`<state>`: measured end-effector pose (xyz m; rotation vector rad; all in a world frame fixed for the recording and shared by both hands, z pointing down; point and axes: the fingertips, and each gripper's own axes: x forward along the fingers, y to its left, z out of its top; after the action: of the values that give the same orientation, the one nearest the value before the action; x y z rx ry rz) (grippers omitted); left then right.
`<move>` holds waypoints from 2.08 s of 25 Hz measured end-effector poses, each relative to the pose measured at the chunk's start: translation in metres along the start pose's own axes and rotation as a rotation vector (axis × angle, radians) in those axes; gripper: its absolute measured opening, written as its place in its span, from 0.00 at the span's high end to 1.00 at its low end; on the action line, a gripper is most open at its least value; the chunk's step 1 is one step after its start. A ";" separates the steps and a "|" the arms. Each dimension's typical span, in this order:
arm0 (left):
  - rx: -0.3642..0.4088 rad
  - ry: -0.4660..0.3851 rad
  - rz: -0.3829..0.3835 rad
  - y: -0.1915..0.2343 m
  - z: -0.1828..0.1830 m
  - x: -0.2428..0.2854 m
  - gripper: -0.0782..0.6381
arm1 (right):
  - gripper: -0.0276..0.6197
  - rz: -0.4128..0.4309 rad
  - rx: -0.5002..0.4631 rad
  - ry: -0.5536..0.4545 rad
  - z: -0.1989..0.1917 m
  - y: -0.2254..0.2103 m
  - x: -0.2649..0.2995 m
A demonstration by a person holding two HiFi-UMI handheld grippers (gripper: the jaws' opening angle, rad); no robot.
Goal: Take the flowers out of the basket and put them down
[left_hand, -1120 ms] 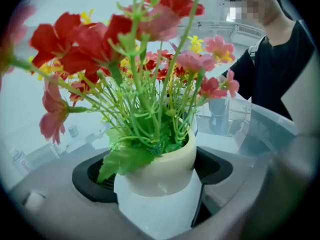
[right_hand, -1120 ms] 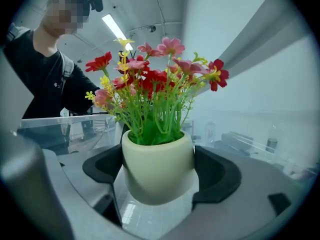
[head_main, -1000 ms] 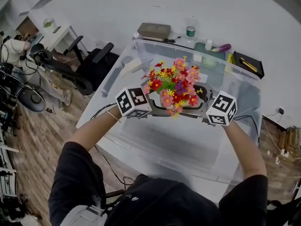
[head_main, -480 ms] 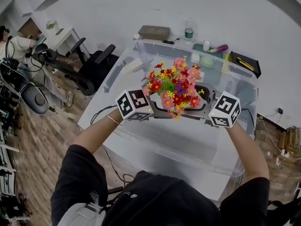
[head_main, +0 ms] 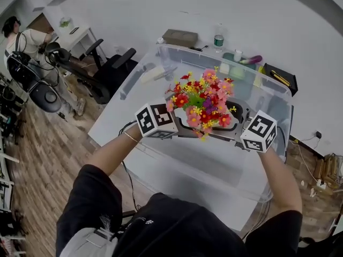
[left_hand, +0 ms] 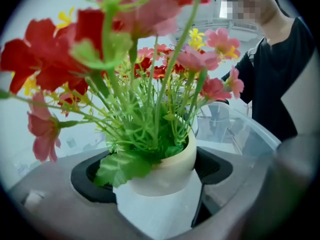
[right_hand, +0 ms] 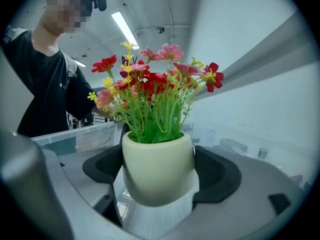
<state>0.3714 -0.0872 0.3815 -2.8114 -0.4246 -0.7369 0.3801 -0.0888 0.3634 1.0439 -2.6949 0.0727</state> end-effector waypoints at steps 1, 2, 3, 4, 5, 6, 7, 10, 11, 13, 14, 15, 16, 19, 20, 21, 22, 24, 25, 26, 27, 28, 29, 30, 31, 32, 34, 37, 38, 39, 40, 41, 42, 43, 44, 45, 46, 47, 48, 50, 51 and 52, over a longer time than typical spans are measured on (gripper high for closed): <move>0.000 0.004 0.002 0.000 -0.002 0.001 0.23 | 0.25 0.004 -0.001 0.008 -0.002 0.000 0.001; 0.006 0.008 0.002 0.001 -0.003 0.002 0.23 | 0.25 0.008 -0.002 0.017 -0.003 -0.001 0.002; 0.015 0.013 0.000 0.001 -0.003 0.004 0.23 | 0.25 0.013 -0.005 0.027 -0.005 -0.001 0.003; 0.023 0.021 -0.001 0.000 -0.003 0.006 0.23 | 0.25 0.017 -0.010 0.035 -0.006 -0.002 0.004; 0.028 0.027 -0.001 0.000 -0.004 0.006 0.23 | 0.25 0.020 -0.014 0.040 -0.007 -0.002 0.005; 0.030 0.030 0.001 0.000 -0.004 0.007 0.23 | 0.25 0.022 -0.017 0.040 -0.007 -0.002 0.005; 0.030 0.030 0.004 0.000 -0.004 0.006 0.23 | 0.25 0.023 -0.019 0.038 -0.006 -0.002 0.005; 0.029 0.030 0.007 0.002 -0.004 0.005 0.23 | 0.25 0.023 -0.025 0.035 -0.005 -0.003 0.007; 0.030 0.030 0.007 0.002 -0.004 0.005 0.23 | 0.25 0.023 -0.025 0.034 -0.004 -0.003 0.007; 0.033 0.026 0.006 0.001 -0.004 0.004 0.23 | 0.25 0.023 -0.026 0.029 -0.003 -0.002 0.007; 0.034 0.021 0.007 0.001 -0.004 0.003 0.23 | 0.25 0.023 -0.027 0.026 -0.003 -0.002 0.007; 0.034 0.017 0.008 0.001 -0.003 0.003 0.23 | 0.25 0.022 -0.029 0.023 -0.002 -0.002 0.006; 0.033 0.013 0.009 0.001 -0.003 0.003 0.23 | 0.25 0.021 -0.031 0.022 -0.002 -0.003 0.006; 0.032 0.012 0.010 0.002 -0.003 0.004 0.23 | 0.25 0.022 -0.031 0.022 -0.002 -0.003 0.006; 0.033 0.014 0.009 0.002 -0.003 0.004 0.23 | 0.25 0.021 -0.029 0.023 -0.003 -0.003 0.006; 0.034 0.016 0.009 0.002 -0.003 0.004 0.23 | 0.25 0.021 -0.028 0.025 -0.003 -0.003 0.006; 0.034 0.015 0.008 0.002 -0.003 0.004 0.23 | 0.25 0.020 -0.027 0.026 -0.003 -0.003 0.006; 0.034 0.009 0.007 0.002 -0.002 0.004 0.23 | 0.25 0.019 -0.027 0.023 -0.002 -0.003 0.005; 0.033 0.006 0.008 0.002 -0.001 0.003 0.23 | 0.25 0.019 -0.029 0.019 -0.001 -0.003 0.005; 0.031 0.007 0.008 0.001 -0.002 0.003 0.23 | 0.25 0.018 -0.031 0.016 -0.001 -0.003 0.005; 0.025 0.014 0.006 0.001 -0.004 0.002 0.23 | 0.25 0.019 -0.033 0.013 0.000 -0.003 0.004; 0.014 0.021 0.004 0.000 -0.006 0.002 0.23 | 0.25 0.020 -0.034 0.009 0.000 -0.003 0.004; 0.007 0.020 0.002 0.000 -0.006 0.001 0.23 | 0.25 0.024 -0.035 0.004 0.001 -0.002 0.003; 0.007 0.006 0.003 0.000 -0.003 0.001 0.23 | 0.25 0.029 -0.036 0.000 0.002 -0.002 0.003; 0.014 -0.012 0.008 0.000 0.001 0.001 0.23 | 0.25 0.033 -0.037 -0.003 0.003 -0.002 0.002; 0.022 -0.025 0.014 0.000 0.004 0.000 0.23 | 0.25 0.036 -0.038 -0.005 0.004 -0.002 0.002; 0.035 -0.032 0.021 0.001 0.006 0.000 0.23 | 0.25 0.038 -0.044 -0.006 0.005 -0.002 0.002; 0.036 -0.036 0.017 0.001 0.008 0.000 0.23 | 0.25 0.035 -0.043 -0.009 0.006 -0.002 0.001; 0.034 -0.039 0.014 0.000 0.008 -0.001 0.23 | 0.25 0.037 -0.042 -0.012 0.006 -0.001 0.001; 0.032 -0.042 0.013 -0.001 0.009 -0.002 0.23 | 0.25 0.038 -0.041 -0.016 0.007 0.001 0.001; 0.031 -0.045 0.013 -0.002 0.009 -0.003 0.23 | 0.25 0.037 -0.041 -0.020 0.008 0.002 0.001; 0.029 -0.046 0.015 -0.002 0.008 -0.004 0.23 | 0.25 0.035 -0.041 -0.022 0.009 0.002 0.001; 0.026 -0.047 0.017 -0.002 0.008 -0.004 0.23 | 0.25 0.033 -0.039 -0.023 0.010 0.002 0.000; 0.024 -0.048 0.018 -0.002 0.008 -0.004 0.23 | 0.25 0.033 -0.038 -0.022 0.010 0.001 -0.001; 0.023 -0.050 0.018 -0.002 0.009 -0.004 0.23 | 0.25 0.033 -0.038 -0.021 0.010 0.002 -0.001; 0.024 -0.051 0.018 -0.003 0.009 -0.003 0.23 | 0.25 0.033 -0.039 -0.021 0.009 0.002 -0.002; 0.023 -0.053 0.019 -0.004 0.008 -0.003 0.23 | 0.25 0.033 -0.040 -0.022 0.010 0.003 -0.002; 0.020 -0.057 0.019 -0.005 0.009 -0.004 0.23 | 0.25 0.033 -0.040 -0.026 0.010 0.004 -0.003; 0.016 -0.063 0.019 -0.005 0.009 -0.005 0.23 | 0.25 0.033 -0.039 -0.033 0.011 0.005 -0.004; 0.007 -0.078 0.021 -0.005 0.013 -0.004 0.23 | 0.25 0.033 -0.042 -0.047 0.013 0.005 -0.006; 0.007 -0.084 0.022 -0.005 0.016 -0.004 0.23 | 0.25 0.034 -0.044 -0.053 0.015 0.005 -0.008; 0.010 -0.087 0.022 -0.005 0.018 -0.004 0.23 | 0.25 0.035 -0.045 -0.057 0.016 0.004 -0.008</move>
<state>0.3741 -0.0788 0.3646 -2.8421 -0.4101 -0.6086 0.3798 -0.0822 0.3462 1.0004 -2.7525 -0.0115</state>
